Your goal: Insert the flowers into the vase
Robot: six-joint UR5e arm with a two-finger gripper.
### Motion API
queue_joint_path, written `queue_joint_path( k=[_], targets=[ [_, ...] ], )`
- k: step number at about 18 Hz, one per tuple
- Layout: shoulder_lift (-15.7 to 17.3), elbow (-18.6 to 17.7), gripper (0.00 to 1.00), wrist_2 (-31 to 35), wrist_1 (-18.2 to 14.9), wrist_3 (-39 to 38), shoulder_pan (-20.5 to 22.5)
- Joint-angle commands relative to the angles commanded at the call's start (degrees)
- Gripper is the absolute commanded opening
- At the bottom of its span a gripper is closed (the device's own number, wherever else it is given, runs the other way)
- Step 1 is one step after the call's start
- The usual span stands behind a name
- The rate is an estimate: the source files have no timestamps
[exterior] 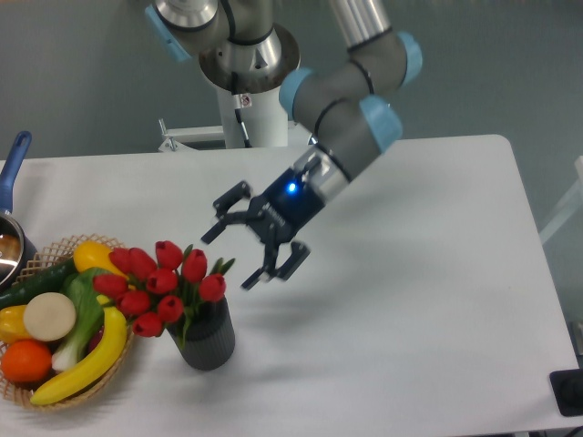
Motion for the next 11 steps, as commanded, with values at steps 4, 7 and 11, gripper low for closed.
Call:
queue_joint_path(
  k=[4,7,11],
  targets=[
    [5.11,0.08,1.00,12.38,-1.49,-0.61,4.31],
    [5.29,0.87,1.00,22.58,-1.67,-0.70,7.56],
    [3.80,1.23,1.00,29.80,-1.76,-0.70,11.52]
  ],
)
